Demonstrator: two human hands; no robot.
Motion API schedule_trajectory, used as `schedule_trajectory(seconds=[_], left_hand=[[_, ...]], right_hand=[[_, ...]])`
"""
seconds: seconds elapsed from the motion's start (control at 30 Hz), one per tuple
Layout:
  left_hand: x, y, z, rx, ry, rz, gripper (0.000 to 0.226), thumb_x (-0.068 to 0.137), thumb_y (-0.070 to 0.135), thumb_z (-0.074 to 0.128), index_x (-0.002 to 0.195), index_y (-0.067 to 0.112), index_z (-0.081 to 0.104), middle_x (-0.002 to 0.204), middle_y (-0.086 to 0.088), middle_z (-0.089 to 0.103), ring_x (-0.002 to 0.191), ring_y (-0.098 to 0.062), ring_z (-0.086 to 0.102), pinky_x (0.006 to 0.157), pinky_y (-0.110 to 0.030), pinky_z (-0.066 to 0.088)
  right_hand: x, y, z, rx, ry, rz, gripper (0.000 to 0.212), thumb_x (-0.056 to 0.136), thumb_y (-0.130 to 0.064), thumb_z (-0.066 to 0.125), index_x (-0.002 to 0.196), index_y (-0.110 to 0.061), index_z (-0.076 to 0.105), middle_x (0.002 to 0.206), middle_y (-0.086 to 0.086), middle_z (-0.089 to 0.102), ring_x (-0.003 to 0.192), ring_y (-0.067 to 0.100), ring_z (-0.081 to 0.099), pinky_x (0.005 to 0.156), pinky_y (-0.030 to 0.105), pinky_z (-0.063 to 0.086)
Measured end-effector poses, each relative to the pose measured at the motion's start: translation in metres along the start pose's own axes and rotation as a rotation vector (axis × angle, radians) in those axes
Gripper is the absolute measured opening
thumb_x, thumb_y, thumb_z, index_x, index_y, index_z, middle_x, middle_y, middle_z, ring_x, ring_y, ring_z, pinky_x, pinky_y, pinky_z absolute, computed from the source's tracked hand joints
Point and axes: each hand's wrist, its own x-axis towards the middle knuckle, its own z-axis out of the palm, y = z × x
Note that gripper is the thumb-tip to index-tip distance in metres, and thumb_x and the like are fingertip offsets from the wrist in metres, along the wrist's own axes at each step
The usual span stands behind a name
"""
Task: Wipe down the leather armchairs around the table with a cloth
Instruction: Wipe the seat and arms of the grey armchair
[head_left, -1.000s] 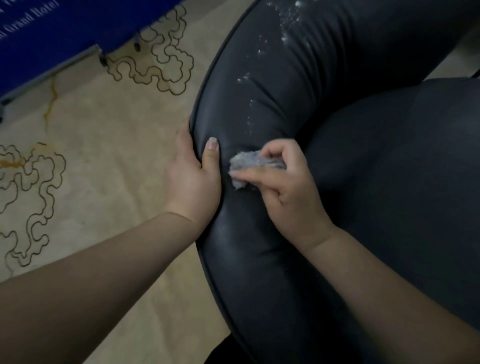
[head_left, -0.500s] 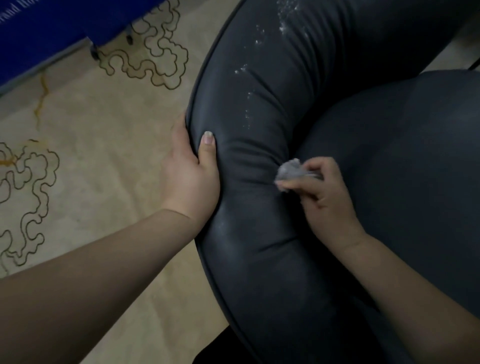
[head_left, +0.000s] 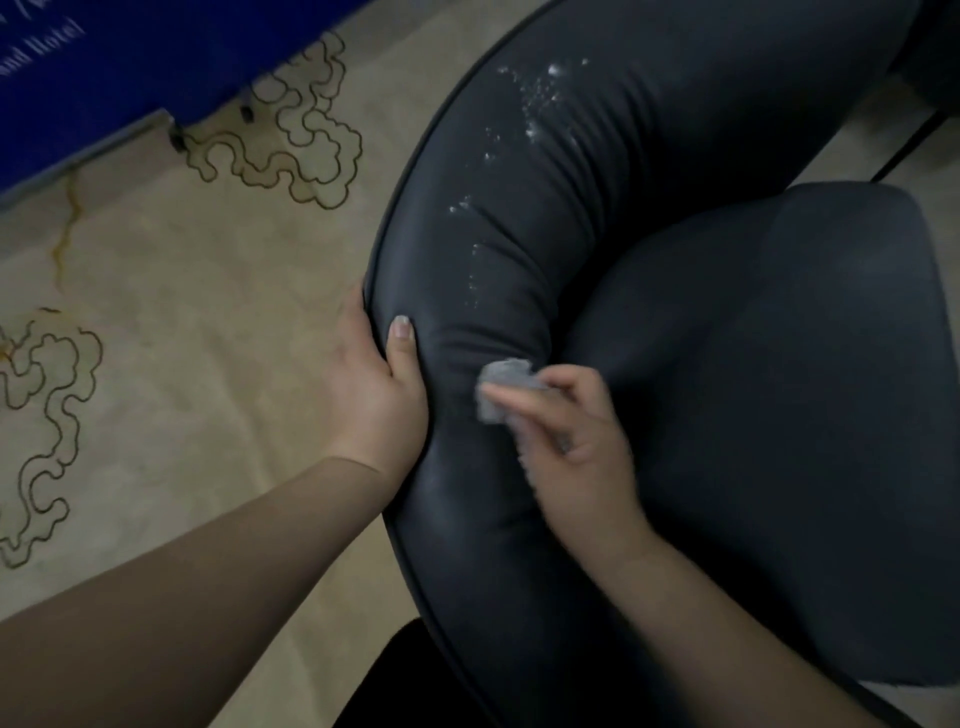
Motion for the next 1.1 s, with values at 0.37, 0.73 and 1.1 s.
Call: schedule_trajectory(seconds=[0.37, 0.73, 1.1], left_hand=[[0.002, -0.004, -0.002, -0.035, -0.04, 0.029, 0.047, 0.1, 0.03, 0.04, 0.146, 0.019, 0.035, 0.138, 0.001, 0.051, 0.119, -0.008, 0.048, 0.09, -0.008, 0.032], [0.051, -0.004, -0.007, -0.119, -0.248, 0.072, 0.055, 0.098, 0.041, 0.04, 0.15, 0.028, 0.027, 0.143, 0.011, 0.047, 0.12, 0.006, 0.046, 0.095, -0.008, 0.032], [0.116, 0.006, 0.008, -0.283, -0.411, 0.151, 0.059, 0.092, 0.042, 0.034, 0.15, 0.028, 0.03, 0.143, 0.005, 0.049, 0.13, -0.011, 0.046, 0.11, -0.038, 0.038]], right_hand=[[0.045, -0.005, 0.027, -0.12, 0.154, -0.17, 0.03, 0.087, -0.008, 0.061, 0.11, -0.025, 0.069, 0.109, 0.004, 0.043, 0.103, 0.018, 0.051, 0.096, 0.028, 0.045], [0.082, -0.008, 0.037, -0.204, 0.238, -0.275, 0.028, 0.089, -0.006, 0.06, 0.108, -0.024, 0.07, 0.104, 0.006, 0.045, 0.093, 0.017, 0.051, 0.089, 0.023, 0.044], [0.112, -0.027, 0.046, -0.368, 0.274, -0.278, 0.028, 0.088, -0.004, 0.063, 0.106, -0.023, 0.072, 0.103, 0.007, 0.049, 0.094, 0.026, 0.052, 0.086, 0.039, 0.046]])
